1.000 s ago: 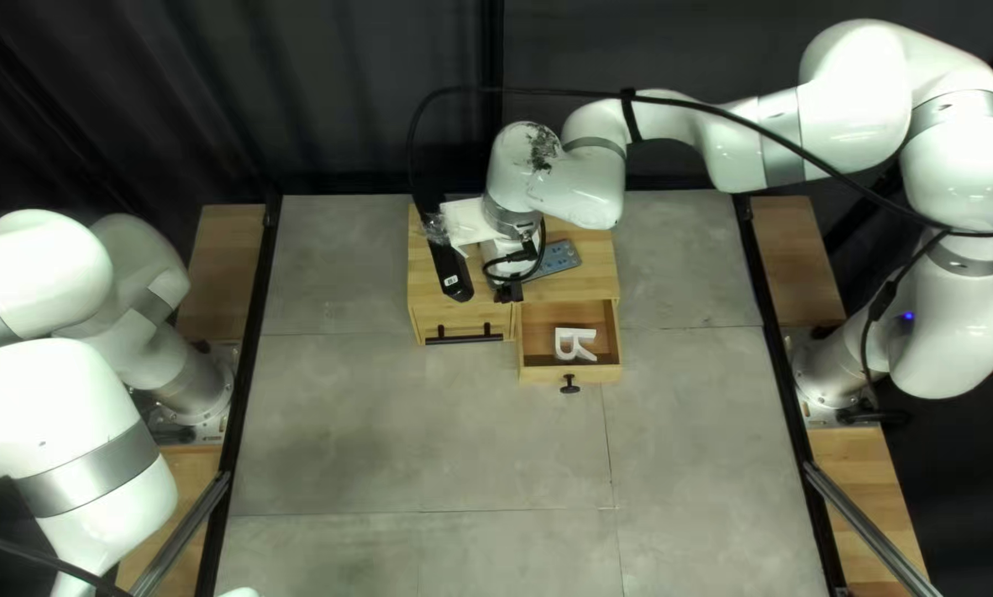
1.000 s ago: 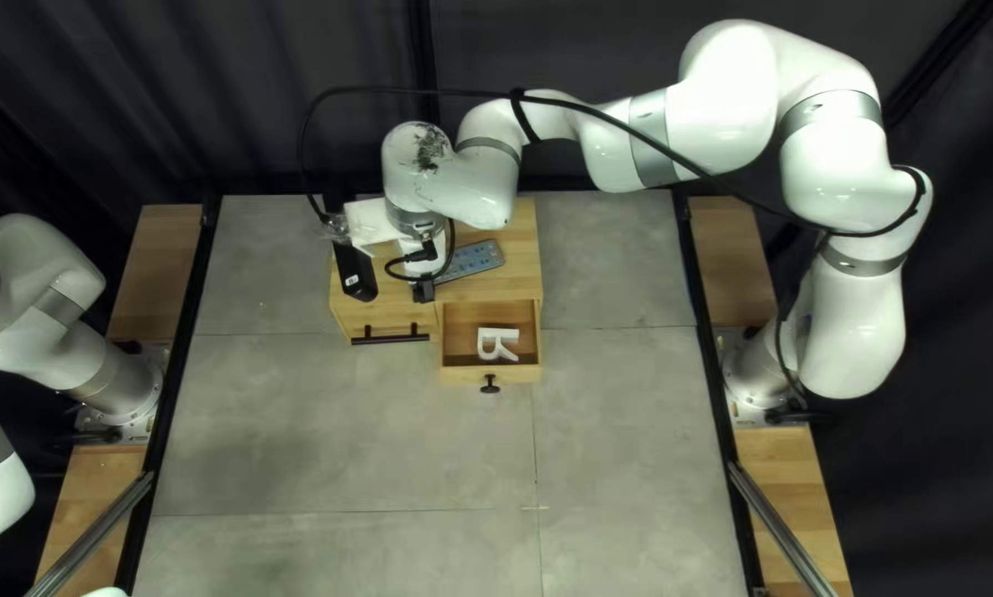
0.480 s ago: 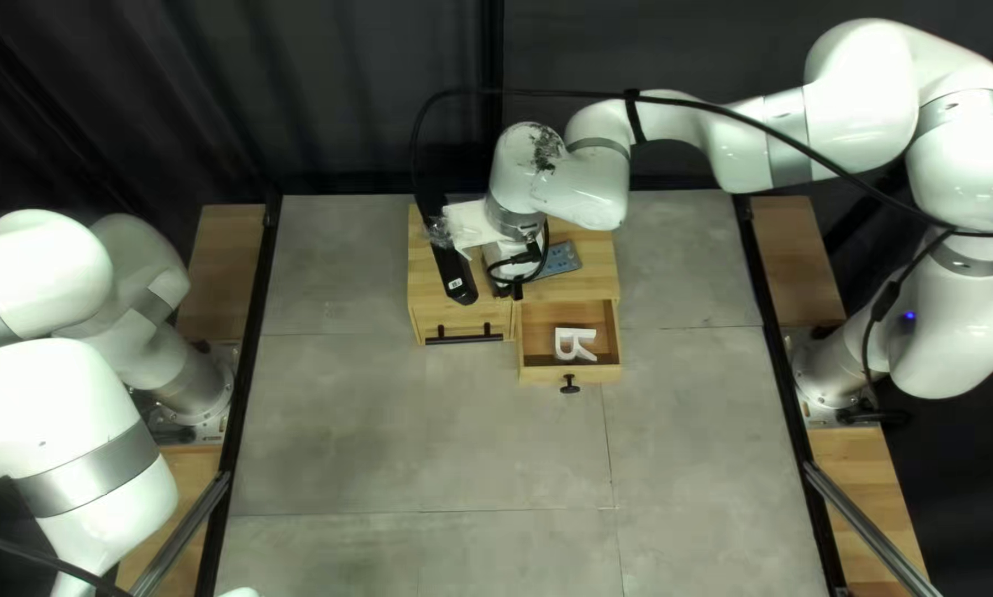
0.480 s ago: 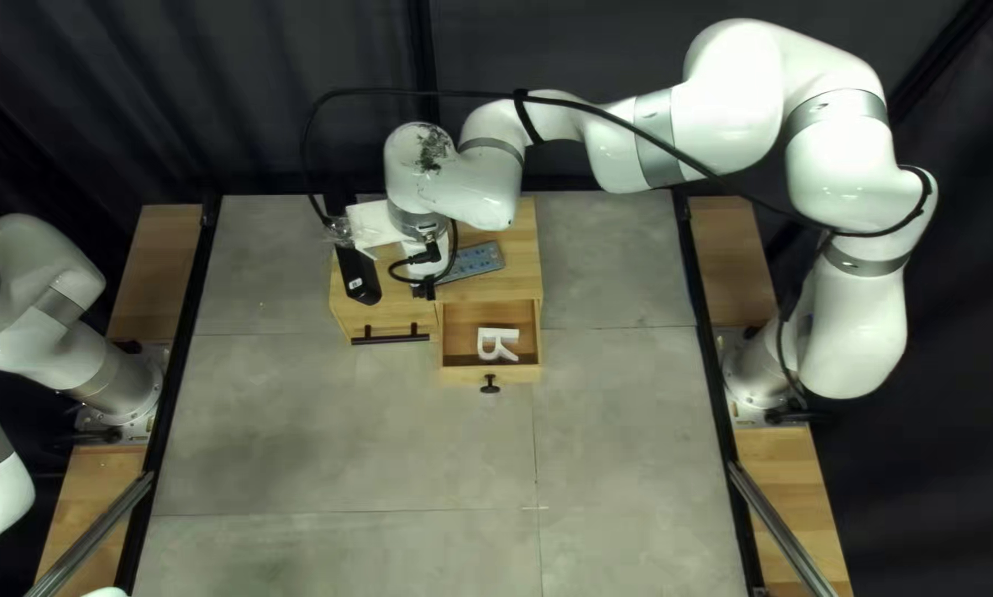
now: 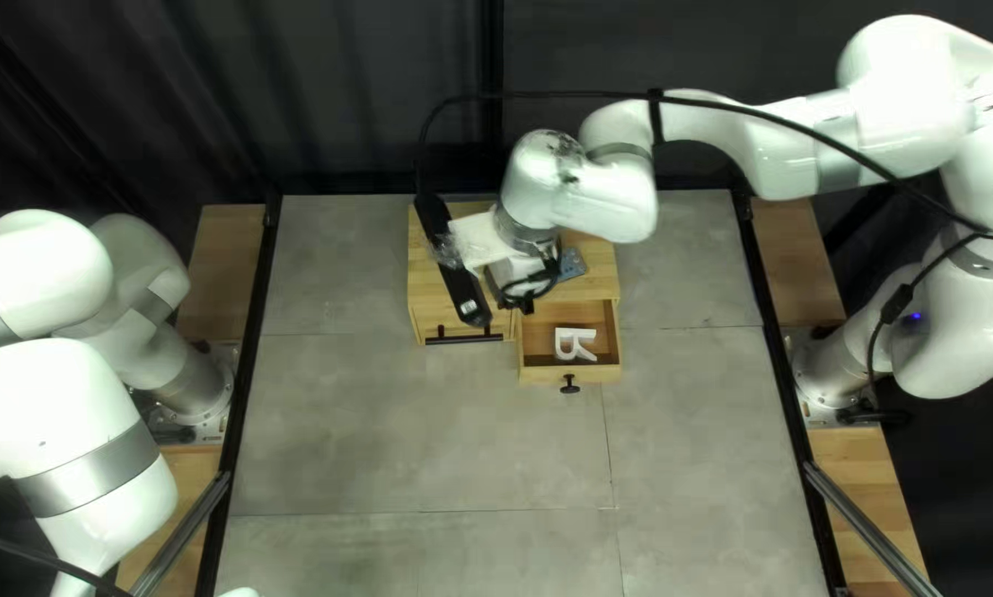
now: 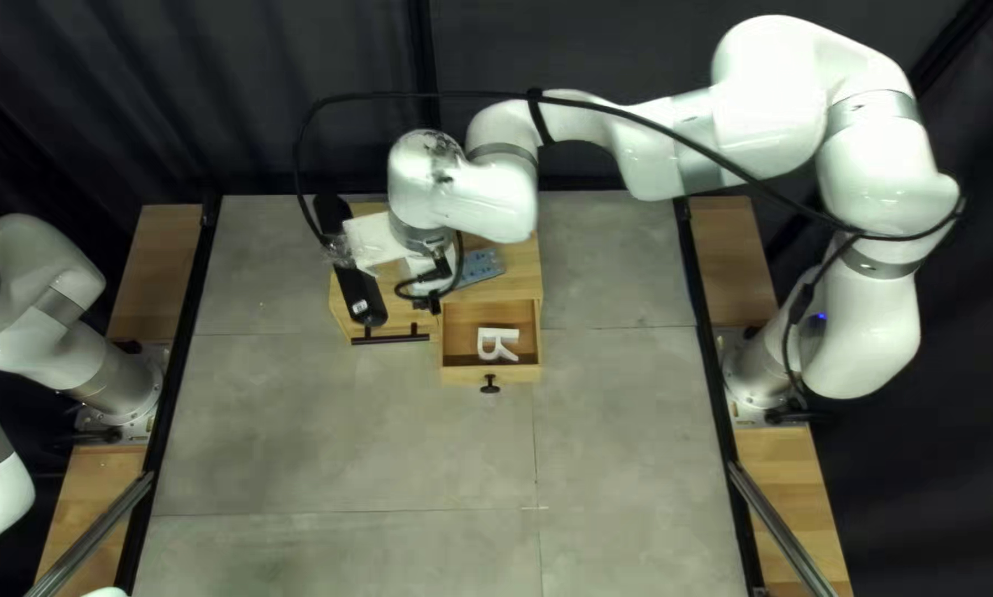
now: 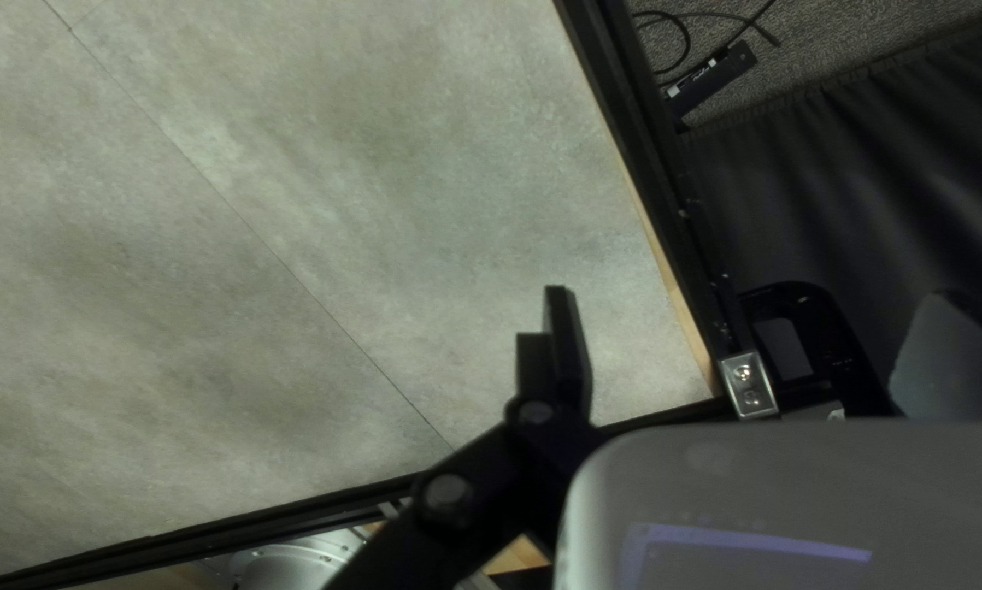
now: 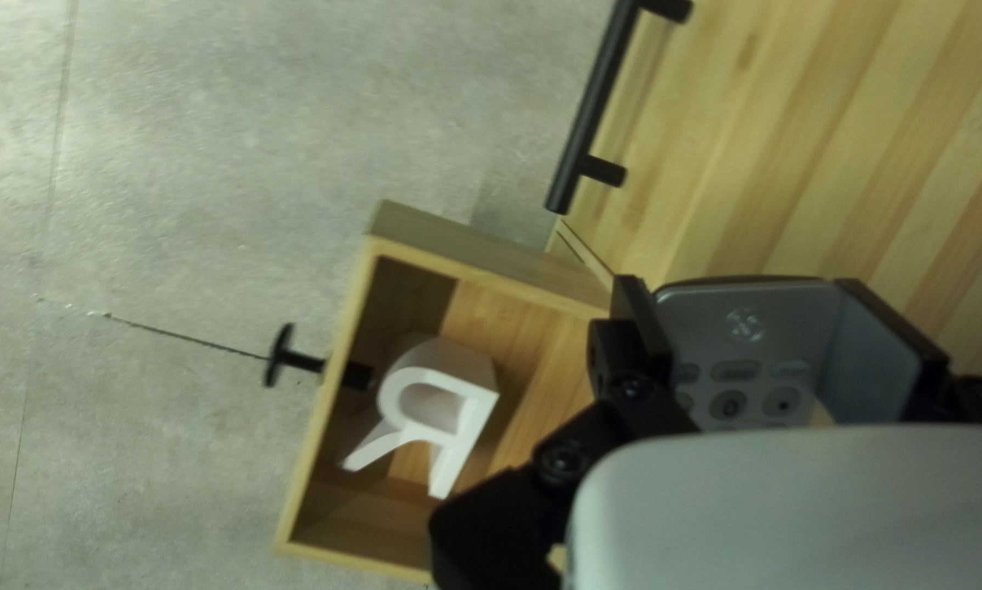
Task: Open drawers and place objects into drawer and close
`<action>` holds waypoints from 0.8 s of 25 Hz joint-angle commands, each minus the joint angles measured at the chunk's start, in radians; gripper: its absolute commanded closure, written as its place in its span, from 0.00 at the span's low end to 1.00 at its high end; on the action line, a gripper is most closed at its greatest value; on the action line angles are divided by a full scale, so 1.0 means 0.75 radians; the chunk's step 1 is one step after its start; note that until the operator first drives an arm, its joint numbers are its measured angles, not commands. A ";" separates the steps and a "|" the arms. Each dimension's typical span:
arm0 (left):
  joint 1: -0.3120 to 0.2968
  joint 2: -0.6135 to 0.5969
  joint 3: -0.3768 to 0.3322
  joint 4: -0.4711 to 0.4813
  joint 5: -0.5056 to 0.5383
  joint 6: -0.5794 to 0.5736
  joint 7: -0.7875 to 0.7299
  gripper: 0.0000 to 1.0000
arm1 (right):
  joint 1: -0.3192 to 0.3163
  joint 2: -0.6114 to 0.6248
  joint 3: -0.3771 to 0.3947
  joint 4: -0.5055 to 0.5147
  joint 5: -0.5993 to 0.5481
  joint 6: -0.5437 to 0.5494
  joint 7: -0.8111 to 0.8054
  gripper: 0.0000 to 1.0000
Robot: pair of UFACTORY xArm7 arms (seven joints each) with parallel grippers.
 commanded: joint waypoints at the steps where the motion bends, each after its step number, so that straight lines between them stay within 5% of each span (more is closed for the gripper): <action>1: 0.000 0.000 0.000 0.000 0.000 0.000 0.000 0.00 | 0.057 -0.135 0.054 -0.182 -0.032 -0.175 -0.055 0.98; 12: 0.000 0.000 0.000 0.000 0.000 0.000 0.000 0.00 | 0.126 -0.114 0.073 -0.241 0.006 -0.290 -0.529 1.00; 20: 0.000 0.000 0.000 0.000 0.000 0.000 0.000 0.00 | 0.143 -0.124 0.111 -0.278 -0.116 -0.384 -0.498 1.00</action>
